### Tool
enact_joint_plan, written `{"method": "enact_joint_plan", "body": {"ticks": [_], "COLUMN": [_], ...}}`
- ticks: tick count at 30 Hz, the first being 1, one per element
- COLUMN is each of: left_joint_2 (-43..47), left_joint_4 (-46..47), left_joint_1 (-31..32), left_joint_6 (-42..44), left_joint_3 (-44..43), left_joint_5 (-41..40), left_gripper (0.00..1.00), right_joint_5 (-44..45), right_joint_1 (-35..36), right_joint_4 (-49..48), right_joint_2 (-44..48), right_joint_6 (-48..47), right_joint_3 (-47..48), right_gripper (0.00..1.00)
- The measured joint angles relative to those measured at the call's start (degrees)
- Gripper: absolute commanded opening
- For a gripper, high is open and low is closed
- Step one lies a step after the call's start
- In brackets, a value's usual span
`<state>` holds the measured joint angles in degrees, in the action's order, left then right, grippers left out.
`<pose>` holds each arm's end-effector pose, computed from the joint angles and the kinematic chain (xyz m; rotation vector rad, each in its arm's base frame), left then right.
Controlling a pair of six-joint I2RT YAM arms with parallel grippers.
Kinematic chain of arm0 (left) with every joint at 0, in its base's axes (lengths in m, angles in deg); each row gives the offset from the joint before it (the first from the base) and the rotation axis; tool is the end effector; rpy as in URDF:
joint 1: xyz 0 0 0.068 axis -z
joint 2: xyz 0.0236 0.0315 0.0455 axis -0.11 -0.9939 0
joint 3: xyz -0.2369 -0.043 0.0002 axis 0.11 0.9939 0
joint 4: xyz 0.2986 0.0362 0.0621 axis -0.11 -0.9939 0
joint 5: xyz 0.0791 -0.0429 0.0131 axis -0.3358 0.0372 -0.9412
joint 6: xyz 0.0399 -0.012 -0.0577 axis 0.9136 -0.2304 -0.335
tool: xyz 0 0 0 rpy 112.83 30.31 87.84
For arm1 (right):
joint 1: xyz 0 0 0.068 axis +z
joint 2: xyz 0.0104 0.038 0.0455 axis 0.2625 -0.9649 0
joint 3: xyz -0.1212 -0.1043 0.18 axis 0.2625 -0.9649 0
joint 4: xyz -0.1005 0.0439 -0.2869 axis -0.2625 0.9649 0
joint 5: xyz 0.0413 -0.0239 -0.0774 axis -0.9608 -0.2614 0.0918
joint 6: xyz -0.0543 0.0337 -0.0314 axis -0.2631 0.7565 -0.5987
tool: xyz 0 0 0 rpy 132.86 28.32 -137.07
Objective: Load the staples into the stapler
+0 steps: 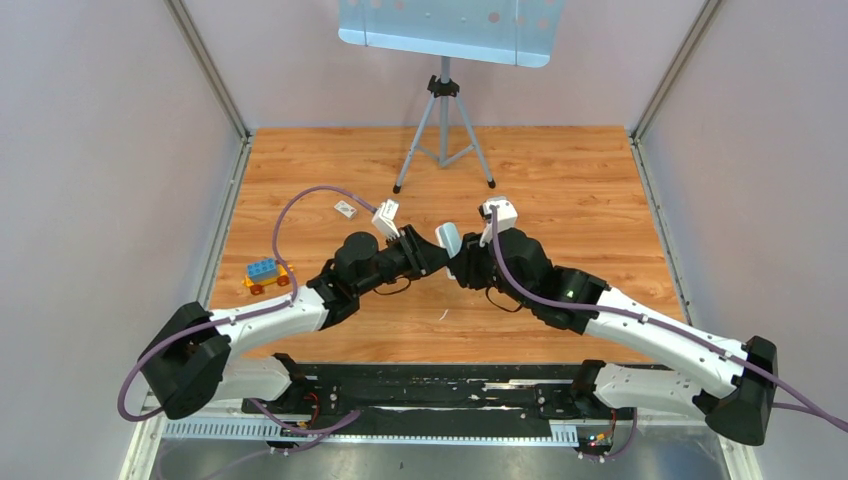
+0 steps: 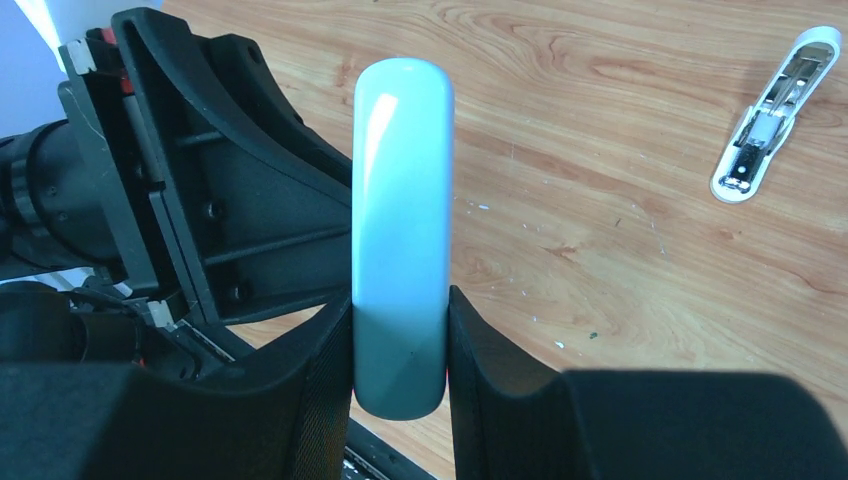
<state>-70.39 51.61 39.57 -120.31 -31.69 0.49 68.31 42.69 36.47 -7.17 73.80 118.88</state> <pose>0.2317 -0.2505 0.1806 -0.1209 1.9256 -1.4439 0.1832 0.2629 0.2922 -0.2816 1.9679 0.7794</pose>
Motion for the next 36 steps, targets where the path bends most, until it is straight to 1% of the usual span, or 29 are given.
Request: {"method": "enact_joint_plan", "body": {"ticks": [2,3,4,7,8,9,12,13,15,17,21,23,26,28,33,36], "left_joint_2": [-0.6,-0.8,-0.8,-0.8,-0.8,-0.8,-0.7,-0.5,-0.2,-0.1,0.1,0.1,0.1,0.2,1.4,3.0], "left_joint_4": [1.2,1.9,2.3,3.5,3.6,3.6,3.7,3.7,3.6,3.6,2.6,2.2,1.9,1.8,1.0,-1.7], "left_joint_1": [0.0,0.0,0.0,0.2,0.2,0.3,0.4,0.5,0.5,0.5,0.5,0.5,0.6,0.7,0.9,1.0], "left_joint_6": [-0.7,-1.0,-1.4,-1.8,-2.0,-2.1,-2.1,-2.1,-2.1,-2.1,-1.8,-1.7,-1.6,-1.3,1.9,7.2], "left_joint_3": [0.2,0.3,0.4,0.9,1.1,1.1,1.1,1.1,1.2,1.2,1.5,1.8,1.8,1.8,1.8,2.5], "left_joint_5": [0.6,0.9,1.1,1.4,1.4,1.4,1.6,1.7,1.6,1.3,0.8,0.7,0.6,0.5,0.0,-1.6], "left_gripper": [0.18,0.13,0.09,0.0,0.0,0.0,0.0,0.0,0.0,0.0,0.0,0.0,0.0,0.0,0.0,0.0], "right_joint_5": [0.1,0.2,0.2,0.2,0.1,0.1,-0.5,-0.7,-0.8,-0.7,-0.8,-0.9,-0.8,-0.7,-0.8,-0.2], "right_joint_1": [0.1,0.1,0.1,0.3,0.3,0.4,0.5,0.6,0.6,0.6,0.7,1.1,1.7,1.7,2.0,2.2], "right_joint_4": [-0.2,-0.2,-0.3,-0.5,-0.7,-0.8,-1.1,-1.1,-0.8,-0.7,-0.9,-1.1,-1.3,-1.2,-1.1,-1.2], "right_joint_2": [-0.2,-0.3,-0.3,-0.3,-0.2,-0.1,1.0,1.5,2.6,3.2,3.6,3.7,3.8,3.9,4.7,6.9], "right_joint_6": [-0.3,-0.4,-0.5,-1.2,-1.4,-1.6,-1.8,-1.9,-2.3,-2.5,-2.4,-2.4,-2.6,-2.6,-3.1,-3.1], "right_joint_3": [-0.1,-0.1,-0.2,-0.5,-0.7,-1.0,-1.8,-2.0,-2.4,-2.8,-4.3,-4.8,-4.9,-4.9,-4.9,-4.9], "right_gripper": [0.0,0.03,0.08,0.26,0.31,0.38,0.52,0.55,0.56,0.55,0.46,0.38,0.22,0.17,0.15,0.14]}}
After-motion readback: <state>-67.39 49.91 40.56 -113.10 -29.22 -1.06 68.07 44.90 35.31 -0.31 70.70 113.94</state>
